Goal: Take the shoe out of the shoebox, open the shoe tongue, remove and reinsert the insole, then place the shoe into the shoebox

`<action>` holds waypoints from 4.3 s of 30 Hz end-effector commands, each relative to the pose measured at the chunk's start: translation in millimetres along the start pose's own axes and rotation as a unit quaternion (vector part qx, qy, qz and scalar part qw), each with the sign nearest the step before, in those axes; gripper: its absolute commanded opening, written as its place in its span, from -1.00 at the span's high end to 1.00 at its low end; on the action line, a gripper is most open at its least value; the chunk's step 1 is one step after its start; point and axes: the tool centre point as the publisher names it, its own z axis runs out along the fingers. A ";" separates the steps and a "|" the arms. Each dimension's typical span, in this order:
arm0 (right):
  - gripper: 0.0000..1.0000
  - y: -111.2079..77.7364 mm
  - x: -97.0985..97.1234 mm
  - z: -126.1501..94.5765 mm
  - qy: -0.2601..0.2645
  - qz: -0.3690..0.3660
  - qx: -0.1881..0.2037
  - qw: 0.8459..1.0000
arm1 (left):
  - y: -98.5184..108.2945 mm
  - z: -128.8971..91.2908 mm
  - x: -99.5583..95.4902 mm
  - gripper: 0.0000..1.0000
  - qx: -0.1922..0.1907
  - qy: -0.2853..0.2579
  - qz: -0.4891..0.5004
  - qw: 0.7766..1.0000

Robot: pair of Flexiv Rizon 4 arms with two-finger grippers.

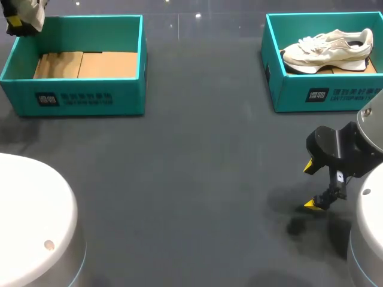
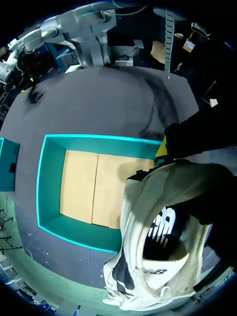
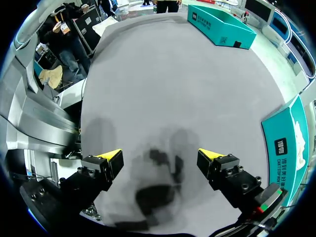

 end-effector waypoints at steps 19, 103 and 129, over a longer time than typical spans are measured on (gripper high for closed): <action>-1.00 -1.1 2.3 -0.1 -0.002 0.000 0.000 1.000 | 29.2 -14.5 10.5 1.00 -0.090 -0.037 0.294 0.951; -1.00 -1.1 2.3 -0.1 -0.002 0.000 0.000 1.000 | 25.1 101.0 -52.9 1.00 -0.160 0.044 0.664 0.730; -1.00 -1.1 2.3 -0.1 -0.002 0.000 0.000 1.000 | 30.4 148.2 -35.1 1.00 -0.159 0.068 0.671 0.721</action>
